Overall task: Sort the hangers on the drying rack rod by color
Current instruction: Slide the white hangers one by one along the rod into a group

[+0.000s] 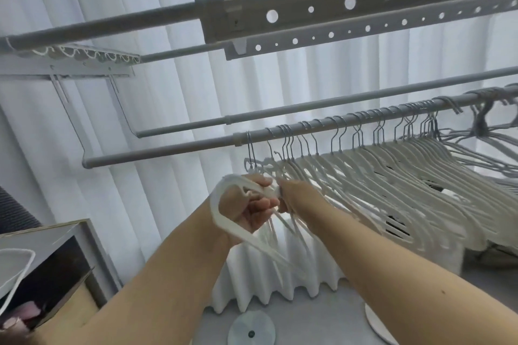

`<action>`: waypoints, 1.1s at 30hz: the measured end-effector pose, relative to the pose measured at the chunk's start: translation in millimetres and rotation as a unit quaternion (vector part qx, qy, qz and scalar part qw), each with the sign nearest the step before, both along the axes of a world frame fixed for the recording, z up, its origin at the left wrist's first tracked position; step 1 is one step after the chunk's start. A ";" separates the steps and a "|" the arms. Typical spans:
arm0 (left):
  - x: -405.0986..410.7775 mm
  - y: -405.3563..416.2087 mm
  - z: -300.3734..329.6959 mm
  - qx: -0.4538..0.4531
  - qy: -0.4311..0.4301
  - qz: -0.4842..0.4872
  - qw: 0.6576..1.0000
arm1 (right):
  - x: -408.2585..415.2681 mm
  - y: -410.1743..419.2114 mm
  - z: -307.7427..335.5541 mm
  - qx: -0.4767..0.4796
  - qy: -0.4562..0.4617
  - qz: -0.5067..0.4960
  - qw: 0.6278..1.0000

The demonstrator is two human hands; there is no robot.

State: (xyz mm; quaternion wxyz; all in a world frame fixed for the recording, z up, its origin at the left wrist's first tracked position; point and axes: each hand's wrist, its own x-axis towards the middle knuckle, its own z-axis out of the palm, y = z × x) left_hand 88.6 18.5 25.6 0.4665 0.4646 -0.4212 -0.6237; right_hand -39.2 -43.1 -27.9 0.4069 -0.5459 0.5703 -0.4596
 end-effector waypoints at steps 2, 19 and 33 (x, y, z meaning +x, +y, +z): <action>2.7 -10.1 -1.9 -0.025 -0.047 0.031 0.998 | -4.2 2.7 -1.8 0.013 -0.084 -0.059 0.995; -41.5 -58.6 -60.2 0.054 0.062 -0.047 0.996 | -38.0 12.2 3.6 0.009 -0.147 -0.185 0.972; 2.7 -74.5 -81.9 0.074 0.191 0.091 0.975 | -56.6 14.6 -0.5 0.002 -0.058 -0.302 0.952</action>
